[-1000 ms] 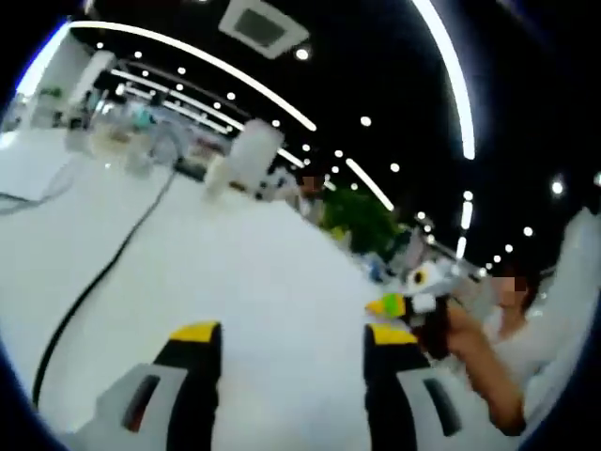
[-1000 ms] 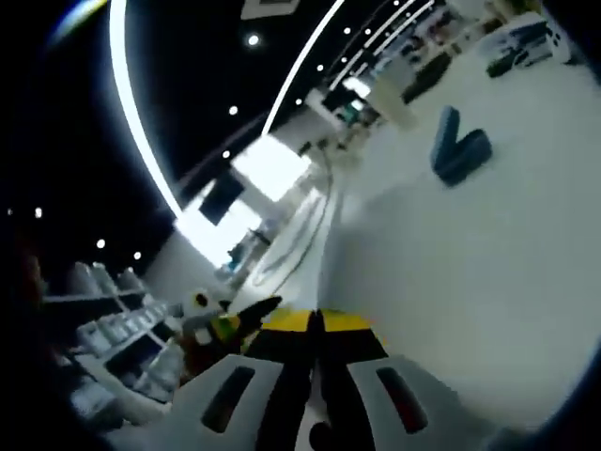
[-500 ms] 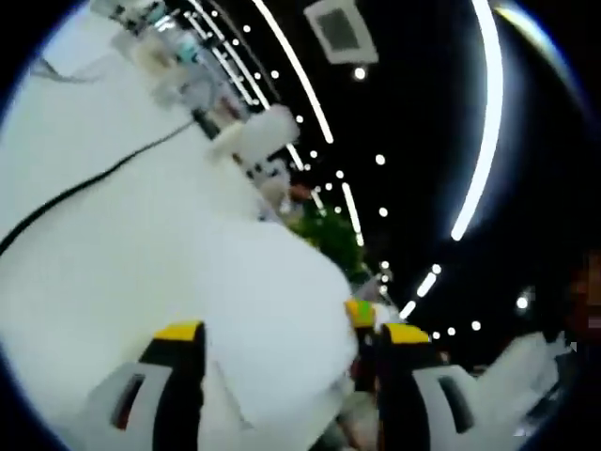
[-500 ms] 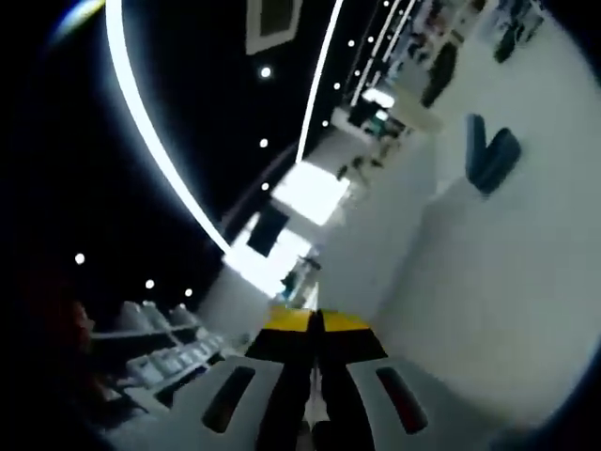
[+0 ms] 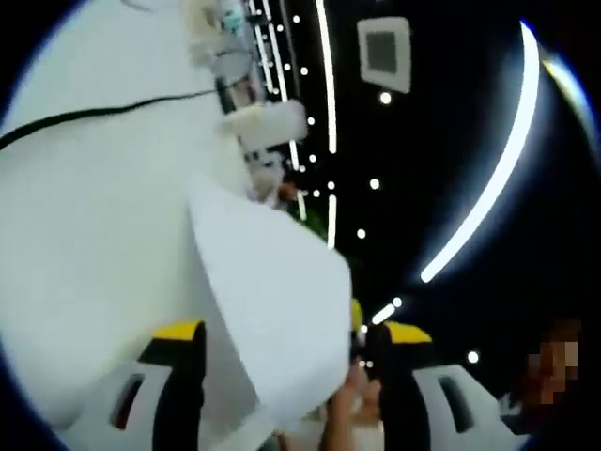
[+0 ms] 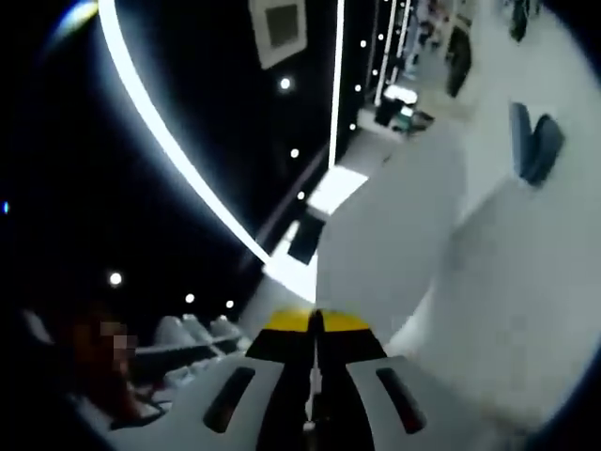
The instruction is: Pick up the paper insert the paper into the punch align the paper edges press the punch to punch holes
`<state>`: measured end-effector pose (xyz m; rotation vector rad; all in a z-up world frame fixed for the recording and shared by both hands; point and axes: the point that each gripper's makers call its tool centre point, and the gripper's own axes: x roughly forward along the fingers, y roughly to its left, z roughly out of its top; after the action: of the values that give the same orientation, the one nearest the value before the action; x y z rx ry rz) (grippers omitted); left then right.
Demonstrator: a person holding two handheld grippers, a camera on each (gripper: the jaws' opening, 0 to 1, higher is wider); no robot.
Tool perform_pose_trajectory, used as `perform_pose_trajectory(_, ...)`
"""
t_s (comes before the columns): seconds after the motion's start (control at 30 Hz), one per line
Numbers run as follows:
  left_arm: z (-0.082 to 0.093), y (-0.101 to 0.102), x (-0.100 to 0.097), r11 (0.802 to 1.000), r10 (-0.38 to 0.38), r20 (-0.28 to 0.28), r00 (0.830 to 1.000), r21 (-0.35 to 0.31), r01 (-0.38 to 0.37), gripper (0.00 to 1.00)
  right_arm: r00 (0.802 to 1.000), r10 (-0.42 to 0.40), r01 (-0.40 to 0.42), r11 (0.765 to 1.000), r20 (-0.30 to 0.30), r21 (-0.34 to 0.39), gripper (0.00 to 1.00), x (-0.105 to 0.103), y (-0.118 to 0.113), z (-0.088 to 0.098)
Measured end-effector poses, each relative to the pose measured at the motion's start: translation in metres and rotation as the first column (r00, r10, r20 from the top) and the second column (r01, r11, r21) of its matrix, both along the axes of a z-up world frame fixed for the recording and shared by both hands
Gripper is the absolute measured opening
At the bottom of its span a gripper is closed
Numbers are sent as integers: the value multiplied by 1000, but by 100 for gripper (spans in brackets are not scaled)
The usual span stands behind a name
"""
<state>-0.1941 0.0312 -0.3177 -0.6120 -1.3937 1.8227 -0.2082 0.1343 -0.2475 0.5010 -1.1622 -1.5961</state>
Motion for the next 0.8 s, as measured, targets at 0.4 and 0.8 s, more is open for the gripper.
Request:
perform_pose_trajectory(0.4,4,3,-5,997,-10,2,1000,75,10,63,998,3,-7,997,55,77,4,15,12,-31)
perform_pose_trajectory(0.8,8,7,-5,989,5,8,1000,149,-6,58,991,90,-79,991,99,-112,4,21,15,-24)
